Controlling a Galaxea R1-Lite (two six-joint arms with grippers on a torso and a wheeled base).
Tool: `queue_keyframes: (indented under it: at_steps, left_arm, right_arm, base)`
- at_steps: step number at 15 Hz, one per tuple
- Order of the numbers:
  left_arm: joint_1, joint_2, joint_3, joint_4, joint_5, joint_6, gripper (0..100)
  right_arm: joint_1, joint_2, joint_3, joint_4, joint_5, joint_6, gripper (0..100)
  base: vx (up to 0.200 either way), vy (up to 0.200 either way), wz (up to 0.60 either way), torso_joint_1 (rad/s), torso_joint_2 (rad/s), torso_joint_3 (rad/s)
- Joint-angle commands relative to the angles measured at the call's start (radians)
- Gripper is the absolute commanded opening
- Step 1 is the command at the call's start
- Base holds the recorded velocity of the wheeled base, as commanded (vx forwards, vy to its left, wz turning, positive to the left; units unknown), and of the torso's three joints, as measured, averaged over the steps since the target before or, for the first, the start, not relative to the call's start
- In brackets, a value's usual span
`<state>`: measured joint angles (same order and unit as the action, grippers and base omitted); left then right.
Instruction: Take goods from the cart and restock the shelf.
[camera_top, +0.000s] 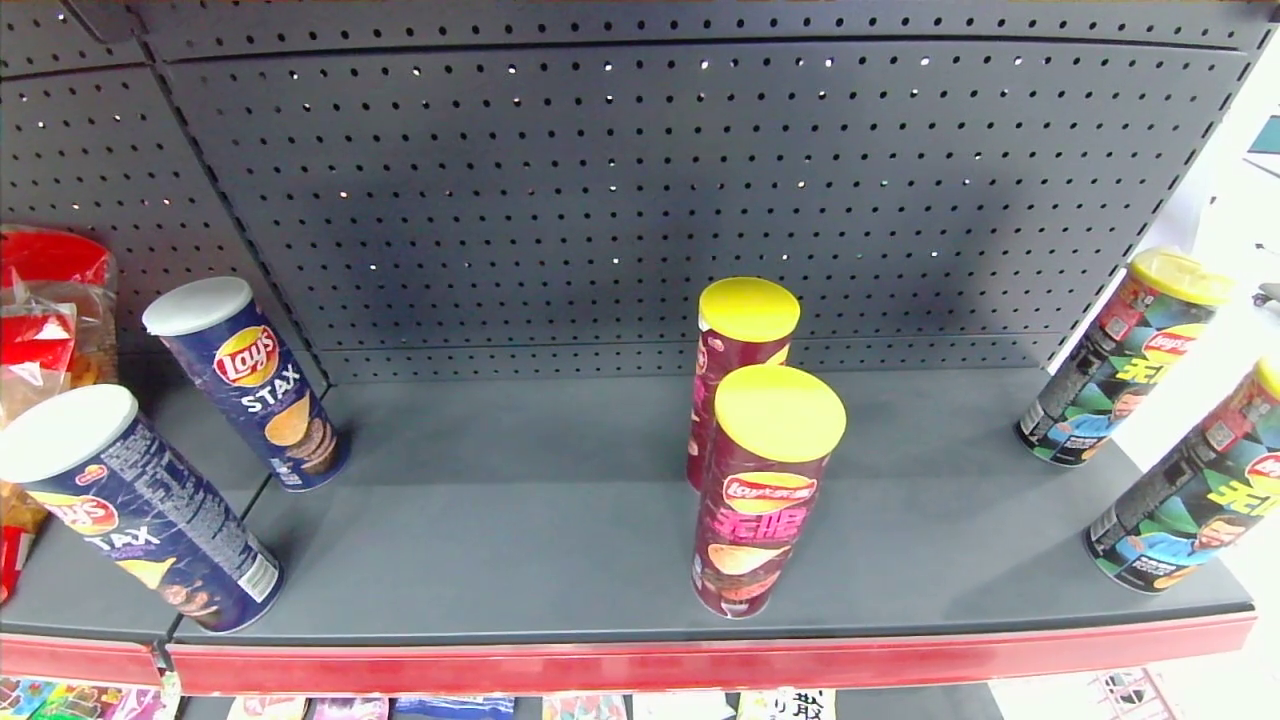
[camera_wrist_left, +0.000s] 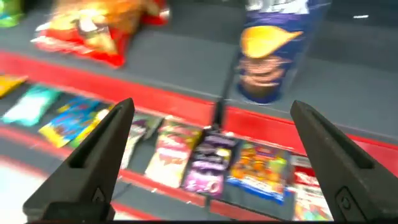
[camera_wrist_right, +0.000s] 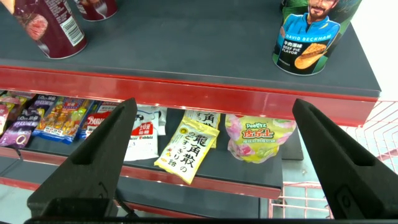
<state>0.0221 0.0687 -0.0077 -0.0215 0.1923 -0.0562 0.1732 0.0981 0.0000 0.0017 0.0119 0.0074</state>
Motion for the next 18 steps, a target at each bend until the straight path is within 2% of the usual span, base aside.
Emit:
queue_keyframes:
  at_steps: [1,3,7,9,13,18]
  left_arm:
    - [-0.022,-0.067,0.008,-0.014,-0.149,0.009,100]
    - [-0.022,-0.067,0.008,0.021,-0.177,0.021,100]
    - [-0.022,-0.066,0.008,0.020,-0.179,0.032,100]
    - [-0.022,-0.067,0.008,0.020,-0.180,0.058,100]
    - [-0.022,-0.067,0.008,0.021,-0.180,0.058,100]
    - [-0.022,-0.067,0.008,0.021,-0.180,0.058,100]
  right_arm:
    - [-0.001,0.002,0.000,0.000,0.000,0.000,100]
    - [-0.001,0.000,0.000,-0.002,0.000,0.000,100]
    - [-0.001,0.002,0.000,0.000,0.000,0.000,100]
    - [-0.001,0.002,0.000,0.000,0.000,0.000,100]
    - [0.005,0.003,0.000,0.001,0.006,-0.009,100]
    - [0.111,0.038,0.000,0.000,0.010,-0.006,100]
  base:
    - [0.000,0.000,0.00,0.000,0.00,0.000]
    - [0.000,0.000,0.00,0.000,0.00,0.000]
    - [0.000,0.000,0.00,0.000,0.00,0.000]
    - [0.000,0.000,0.00,0.000,0.00,0.000]
    - [0.000,0.000,0.00,0.000,0.00,0.000]
    - [0.000,0.000,0.00,0.000,0.00,0.000]
